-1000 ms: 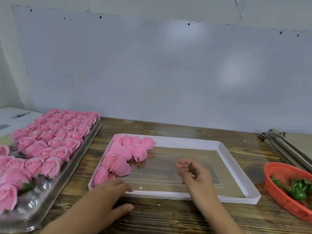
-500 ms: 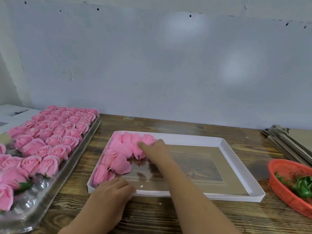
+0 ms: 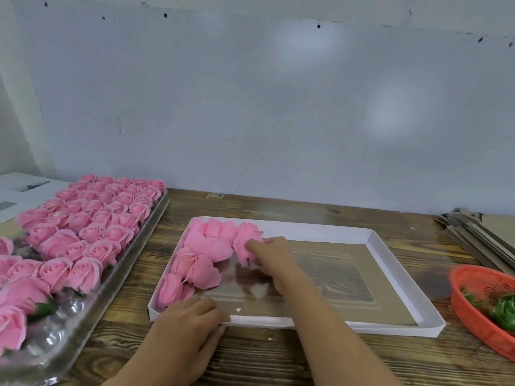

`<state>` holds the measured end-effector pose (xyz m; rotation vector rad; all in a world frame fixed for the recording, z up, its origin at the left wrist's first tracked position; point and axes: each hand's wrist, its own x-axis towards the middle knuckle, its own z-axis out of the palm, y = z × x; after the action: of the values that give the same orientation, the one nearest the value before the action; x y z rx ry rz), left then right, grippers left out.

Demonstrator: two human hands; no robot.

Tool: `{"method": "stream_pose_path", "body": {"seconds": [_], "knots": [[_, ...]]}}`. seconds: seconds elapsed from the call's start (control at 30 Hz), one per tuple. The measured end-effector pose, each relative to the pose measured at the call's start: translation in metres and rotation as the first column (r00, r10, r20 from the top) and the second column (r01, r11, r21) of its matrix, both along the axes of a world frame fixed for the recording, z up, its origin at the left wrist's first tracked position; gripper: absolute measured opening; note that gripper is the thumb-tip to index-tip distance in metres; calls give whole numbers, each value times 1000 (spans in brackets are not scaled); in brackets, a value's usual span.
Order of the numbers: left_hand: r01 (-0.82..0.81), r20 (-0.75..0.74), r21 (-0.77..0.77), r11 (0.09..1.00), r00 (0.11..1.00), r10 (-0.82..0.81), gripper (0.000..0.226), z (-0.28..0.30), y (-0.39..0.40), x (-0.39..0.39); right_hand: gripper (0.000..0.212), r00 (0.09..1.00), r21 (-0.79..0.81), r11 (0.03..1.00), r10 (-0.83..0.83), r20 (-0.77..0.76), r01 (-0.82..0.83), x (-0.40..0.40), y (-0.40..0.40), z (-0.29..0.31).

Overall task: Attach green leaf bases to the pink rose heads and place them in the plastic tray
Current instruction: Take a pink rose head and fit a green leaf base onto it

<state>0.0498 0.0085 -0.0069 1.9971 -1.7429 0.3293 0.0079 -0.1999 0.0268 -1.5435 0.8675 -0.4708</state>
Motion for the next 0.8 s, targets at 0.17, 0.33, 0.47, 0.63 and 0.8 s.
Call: {"method": "stream_pose_path", "body": {"seconds": [0.17,0.33,0.47,0.63,0.8], "knots": [[-166,-166,-2,986,973,163,40,6,-4,-6,17,981,280,953,67,181,-116,-54,-19,0],[-123,-732,152,981,652,196,60,36,-44,-21,39,951,205,965,102,291,-166,-88,-8,8],[46,-933,30,999,360,11,43,46,-82,-37,47,932,-59,989,150,331,-138,-94,10,7],[-151,-955,-214,965,239,-175,9,41,-107,-48,56,931,-283,958,138,339,-39,-96,26,-1],[-226,-971,-238,945,66,-230,21,30,-110,-50,55,916,-214,976,43,399,48,-93,31,-7]]}}
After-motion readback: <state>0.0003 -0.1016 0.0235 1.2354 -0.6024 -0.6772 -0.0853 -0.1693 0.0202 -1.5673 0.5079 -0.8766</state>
